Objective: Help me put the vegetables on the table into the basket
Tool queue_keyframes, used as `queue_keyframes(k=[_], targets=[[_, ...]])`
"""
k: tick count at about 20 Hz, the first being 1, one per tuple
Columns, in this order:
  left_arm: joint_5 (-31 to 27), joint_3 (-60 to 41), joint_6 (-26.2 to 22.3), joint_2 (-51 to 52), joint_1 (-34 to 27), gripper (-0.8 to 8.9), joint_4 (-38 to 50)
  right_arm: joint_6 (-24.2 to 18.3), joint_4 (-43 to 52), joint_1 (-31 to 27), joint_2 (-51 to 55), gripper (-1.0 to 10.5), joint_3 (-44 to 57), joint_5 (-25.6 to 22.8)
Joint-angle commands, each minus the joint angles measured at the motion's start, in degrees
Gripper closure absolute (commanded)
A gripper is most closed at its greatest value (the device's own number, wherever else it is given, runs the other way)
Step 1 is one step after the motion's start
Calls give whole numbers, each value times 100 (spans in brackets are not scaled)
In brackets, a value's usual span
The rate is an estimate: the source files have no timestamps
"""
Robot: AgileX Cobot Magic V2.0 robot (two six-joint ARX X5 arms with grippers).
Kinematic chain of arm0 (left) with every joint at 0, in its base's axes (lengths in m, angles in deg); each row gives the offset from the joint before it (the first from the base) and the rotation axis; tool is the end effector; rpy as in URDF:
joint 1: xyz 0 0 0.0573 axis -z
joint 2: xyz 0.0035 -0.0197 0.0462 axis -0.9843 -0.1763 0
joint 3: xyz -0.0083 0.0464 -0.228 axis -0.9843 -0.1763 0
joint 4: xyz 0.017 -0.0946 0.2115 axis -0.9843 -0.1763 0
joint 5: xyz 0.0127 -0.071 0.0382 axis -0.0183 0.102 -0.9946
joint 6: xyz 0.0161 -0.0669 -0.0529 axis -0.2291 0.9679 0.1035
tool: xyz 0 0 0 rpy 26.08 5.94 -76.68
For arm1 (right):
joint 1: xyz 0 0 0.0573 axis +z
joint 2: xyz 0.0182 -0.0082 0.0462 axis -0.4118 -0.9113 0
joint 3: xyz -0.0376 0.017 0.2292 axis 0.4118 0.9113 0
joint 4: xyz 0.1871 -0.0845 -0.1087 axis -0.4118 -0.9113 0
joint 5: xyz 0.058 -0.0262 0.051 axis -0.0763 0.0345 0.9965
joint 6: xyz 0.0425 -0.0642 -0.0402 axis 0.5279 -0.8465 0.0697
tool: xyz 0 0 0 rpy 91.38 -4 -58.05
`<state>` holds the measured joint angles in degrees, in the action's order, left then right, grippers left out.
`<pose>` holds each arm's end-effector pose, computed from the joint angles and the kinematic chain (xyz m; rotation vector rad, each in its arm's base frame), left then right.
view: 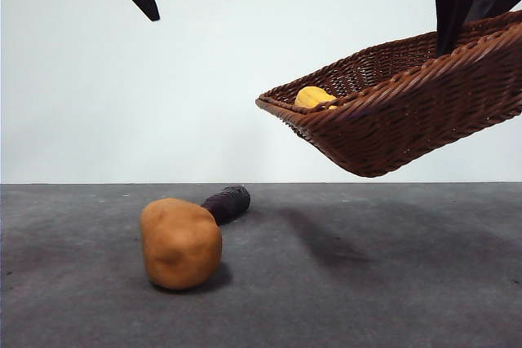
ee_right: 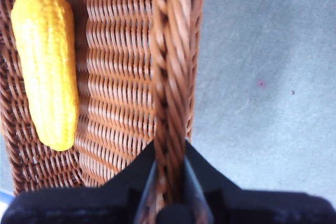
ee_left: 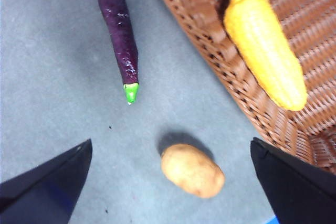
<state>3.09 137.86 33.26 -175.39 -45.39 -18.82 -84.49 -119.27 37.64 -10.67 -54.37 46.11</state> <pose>0.2636 -0.1807 0.3183 0.2116 1.0826 -0.4678 0.2799 0.0828 0.2675 0.0537 1.2582 0.3450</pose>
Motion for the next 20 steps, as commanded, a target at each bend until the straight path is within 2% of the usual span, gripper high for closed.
queue_keyframes(k=[1, 6, 10, 12, 14, 16, 20], targets=[[0, -424, 157, 293, 13, 312, -9, -149, 35, -179, -13, 963, 20, 66], [13, -2465, 761, 1274, 44, 312, 879, -323, 72, -675, -15, 963, 20, 120], [74, -3816, 1449, 1478, 57, 312, 1515, -367, 140, -922, -15, 963, 20, 120], [417, -4413, 1810, 1436, 122, 312, 2103, -448, 136, -933, -15, 963, 20, 125], [667, -4859, 2221, 1414, 153, 312, 2723, -466, 131, -933, -15, 963, 22, 125], [638, -5088, 2618, 1399, 205, 312, 3069, -468, 131, -933, -15, 963, 26, 125], [542, -5123, 3045, 1196, 247, 312, 3307, -466, 103, -931, -15, 963, 28, 127]])
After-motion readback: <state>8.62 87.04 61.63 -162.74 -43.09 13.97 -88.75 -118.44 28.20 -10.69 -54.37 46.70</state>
